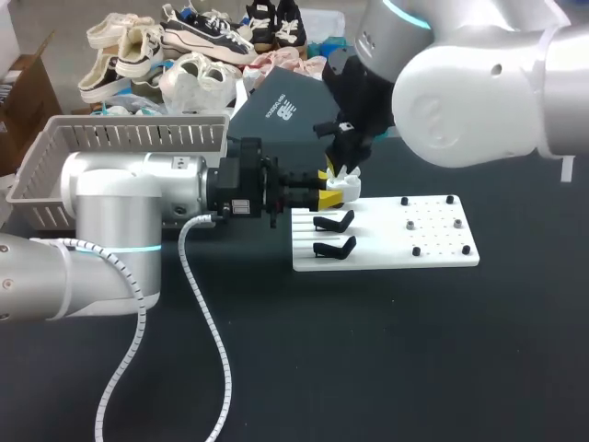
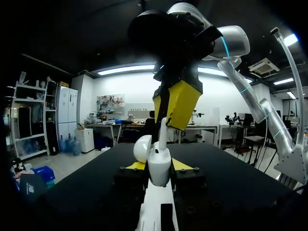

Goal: Pick up each earbud case from the left stands, insert the matching earbuds, close the lid, and place the case in the box.

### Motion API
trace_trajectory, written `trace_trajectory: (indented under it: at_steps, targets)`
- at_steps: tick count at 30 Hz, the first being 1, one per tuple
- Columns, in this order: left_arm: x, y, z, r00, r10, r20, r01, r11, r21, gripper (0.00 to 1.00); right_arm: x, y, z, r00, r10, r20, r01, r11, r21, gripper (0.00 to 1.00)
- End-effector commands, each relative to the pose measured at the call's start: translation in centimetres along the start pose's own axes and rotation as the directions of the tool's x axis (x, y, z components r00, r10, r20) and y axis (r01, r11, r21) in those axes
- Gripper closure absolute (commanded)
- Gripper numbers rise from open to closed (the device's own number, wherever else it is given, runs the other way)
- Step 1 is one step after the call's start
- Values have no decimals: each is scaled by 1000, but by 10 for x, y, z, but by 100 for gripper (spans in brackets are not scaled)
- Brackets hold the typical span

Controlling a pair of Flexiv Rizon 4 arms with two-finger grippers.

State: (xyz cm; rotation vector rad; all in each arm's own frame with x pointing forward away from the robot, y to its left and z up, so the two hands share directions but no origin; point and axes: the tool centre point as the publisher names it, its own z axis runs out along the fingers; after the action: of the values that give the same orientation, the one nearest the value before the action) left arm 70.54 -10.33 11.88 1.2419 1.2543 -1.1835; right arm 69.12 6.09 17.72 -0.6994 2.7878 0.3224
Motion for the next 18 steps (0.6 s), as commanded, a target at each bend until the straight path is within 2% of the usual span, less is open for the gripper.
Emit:
trace_trajectory:
  at_steps: [1,18]
  targets:
    - [0,1,0,1000,0,0,0,1000,1,100,1,1,2,1000,0,3,0,1000,0,100]
    - [0,1,0,1000,0,0,0,1000,1,100,-1,2,8,1000,0,10,0,1000,-1,100]
